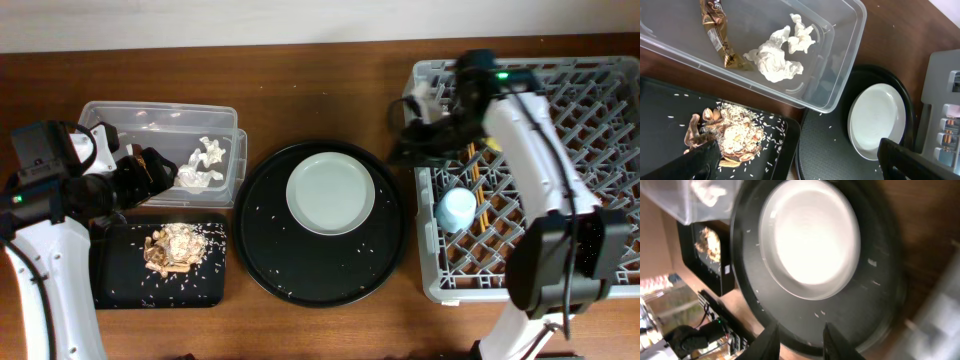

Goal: Sort waste into correct bins and load items into the dishwasher rack
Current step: 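Lift the white plate with the right gripper and carry it to the rack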

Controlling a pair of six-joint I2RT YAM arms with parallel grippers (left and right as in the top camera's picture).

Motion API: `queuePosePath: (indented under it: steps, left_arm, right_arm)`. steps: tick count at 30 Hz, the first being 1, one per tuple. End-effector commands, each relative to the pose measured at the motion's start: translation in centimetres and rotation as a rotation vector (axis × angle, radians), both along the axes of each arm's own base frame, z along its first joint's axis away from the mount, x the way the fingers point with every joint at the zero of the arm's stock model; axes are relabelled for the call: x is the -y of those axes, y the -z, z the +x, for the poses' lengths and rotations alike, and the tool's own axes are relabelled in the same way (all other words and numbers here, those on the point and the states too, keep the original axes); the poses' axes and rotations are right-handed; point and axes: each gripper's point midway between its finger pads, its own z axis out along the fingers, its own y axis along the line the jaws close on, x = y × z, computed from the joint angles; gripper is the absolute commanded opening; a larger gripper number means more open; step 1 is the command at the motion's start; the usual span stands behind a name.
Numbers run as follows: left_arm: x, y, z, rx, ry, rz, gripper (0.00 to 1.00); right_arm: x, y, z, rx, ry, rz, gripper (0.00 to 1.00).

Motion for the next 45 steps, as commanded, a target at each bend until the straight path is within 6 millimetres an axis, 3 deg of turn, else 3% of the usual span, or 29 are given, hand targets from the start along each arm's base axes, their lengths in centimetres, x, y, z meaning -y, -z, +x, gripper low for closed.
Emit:
queuePosePath:
  steps: [1, 5, 12, 18, 29, 34, 38, 41, 45]
  left_arm:
    - [-0.2, -0.4, -0.3, 0.013, -0.003, 0.015, 1.00]
    - [-0.2, -0.4, -0.3, 0.013, -0.003, 0.015, 1.00]
    - [-0.2, -0.4, -0.3, 0.013, -0.003, 0.015, 1.00]
    - [-0.2, -0.4, -0.3, 0.013, -0.003, 0.015, 1.00]
    - [-0.2, -0.4, -0.3, 0.013, -0.003, 0.015, 1.00]
    - [-0.2, -0.4, -0.3, 0.013, -0.003, 0.015, 1.00]
    - [-0.2, -0.4, -0.3, 0.013, -0.003, 0.015, 1.00]
    - [-0.2, -0.4, -0.3, 0.013, -0.003, 0.015, 1.00]
    - [-0.2, -0.4, -0.3, 0.013, -0.003, 0.015, 1.00]
  right_arm:
    - [-2.4, 1.4, -0.2, -0.023, 0.029, -0.133, 0.29]
    - [-3.9, 2.8, -0.1, 0.036, 0.056, -0.331, 0.29]
    - [-2.1, 3.6, 0.9, 0.155, 0.218, -0.678, 0.30]
    - [-2.0, 5.9, 0.8, 0.137, 0.209, -0.702, 0.30]
    - [-1.9, 14.0, -0.1, 0.134, 0.205, -0.690, 0.28]
    - [-1.7, 15.9, -0.4, 0.151, 0.212, -0.679, 0.24]
    - [-1.5, 16.6, -0.7, 0.151, 0.212, -0.679, 0.23]
    - [-1.7, 16.5, -0.7, 0.149, 0.210, -0.668, 0.04]
    - [-2.0, 15.3, -0.1, 0.165, 0.217, -0.658, 0.04]
